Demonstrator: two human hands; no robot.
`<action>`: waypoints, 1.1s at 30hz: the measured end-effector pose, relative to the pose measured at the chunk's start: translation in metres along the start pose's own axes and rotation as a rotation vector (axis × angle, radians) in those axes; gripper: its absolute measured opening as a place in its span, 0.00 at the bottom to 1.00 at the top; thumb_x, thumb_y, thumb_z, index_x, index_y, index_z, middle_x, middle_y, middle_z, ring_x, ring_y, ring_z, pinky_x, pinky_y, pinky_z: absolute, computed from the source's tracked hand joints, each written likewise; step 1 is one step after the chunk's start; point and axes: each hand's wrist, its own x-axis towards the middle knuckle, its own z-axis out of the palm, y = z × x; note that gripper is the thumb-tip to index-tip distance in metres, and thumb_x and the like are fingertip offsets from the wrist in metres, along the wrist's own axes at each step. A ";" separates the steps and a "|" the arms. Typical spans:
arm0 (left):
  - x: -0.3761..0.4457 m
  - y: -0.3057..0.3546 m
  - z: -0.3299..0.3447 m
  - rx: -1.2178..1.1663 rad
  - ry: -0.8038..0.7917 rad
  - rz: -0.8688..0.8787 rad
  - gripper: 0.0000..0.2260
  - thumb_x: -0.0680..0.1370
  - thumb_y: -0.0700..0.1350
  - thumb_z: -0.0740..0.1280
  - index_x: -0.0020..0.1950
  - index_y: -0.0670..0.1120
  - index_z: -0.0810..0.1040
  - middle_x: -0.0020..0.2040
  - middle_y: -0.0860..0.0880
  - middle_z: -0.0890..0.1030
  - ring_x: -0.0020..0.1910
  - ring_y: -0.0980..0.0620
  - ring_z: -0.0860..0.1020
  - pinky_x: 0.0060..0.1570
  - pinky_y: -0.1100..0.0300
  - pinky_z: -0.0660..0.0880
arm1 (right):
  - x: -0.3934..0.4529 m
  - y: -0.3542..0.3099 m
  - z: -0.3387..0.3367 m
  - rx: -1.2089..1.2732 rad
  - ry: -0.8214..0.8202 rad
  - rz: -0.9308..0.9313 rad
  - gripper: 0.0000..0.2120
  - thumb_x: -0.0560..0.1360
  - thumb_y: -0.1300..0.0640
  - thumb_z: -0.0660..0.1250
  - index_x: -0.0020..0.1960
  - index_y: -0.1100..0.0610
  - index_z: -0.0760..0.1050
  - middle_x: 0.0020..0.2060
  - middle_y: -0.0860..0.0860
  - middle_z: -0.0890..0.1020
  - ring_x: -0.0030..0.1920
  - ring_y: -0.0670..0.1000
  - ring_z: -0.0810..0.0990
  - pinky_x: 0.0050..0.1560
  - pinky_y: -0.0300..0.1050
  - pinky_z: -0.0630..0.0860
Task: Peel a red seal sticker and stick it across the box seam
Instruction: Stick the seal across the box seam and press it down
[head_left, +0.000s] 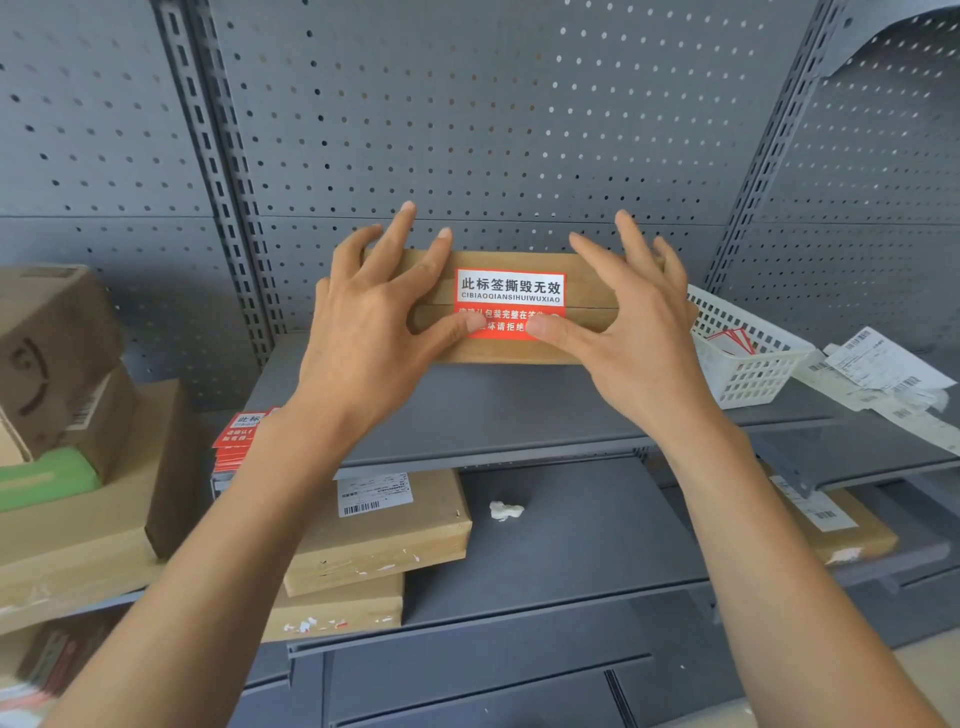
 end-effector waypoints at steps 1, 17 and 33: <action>0.001 -0.002 -0.001 -0.001 -0.013 0.013 0.35 0.75 0.69 0.60 0.78 0.51 0.70 0.82 0.45 0.63 0.75 0.36 0.64 0.67 0.33 0.69 | 0.001 0.001 -0.002 0.017 -0.008 0.001 0.40 0.69 0.36 0.74 0.77 0.44 0.66 0.83 0.46 0.54 0.82 0.57 0.48 0.76 0.69 0.53; -0.001 0.008 -0.002 -0.013 0.021 -0.024 0.41 0.71 0.73 0.65 0.77 0.51 0.71 0.81 0.46 0.64 0.75 0.41 0.64 0.68 0.36 0.69 | -0.005 -0.005 0.009 -0.024 0.031 0.009 0.40 0.69 0.30 0.70 0.77 0.42 0.64 0.83 0.46 0.52 0.82 0.59 0.43 0.76 0.67 0.49; 0.001 0.002 -0.012 -0.110 -0.089 -0.036 0.35 0.73 0.60 0.72 0.77 0.51 0.70 0.81 0.46 0.64 0.76 0.39 0.64 0.73 0.38 0.65 | -0.002 0.014 -0.005 0.169 -0.013 -0.004 0.35 0.73 0.55 0.77 0.76 0.42 0.67 0.81 0.43 0.59 0.81 0.50 0.50 0.78 0.53 0.50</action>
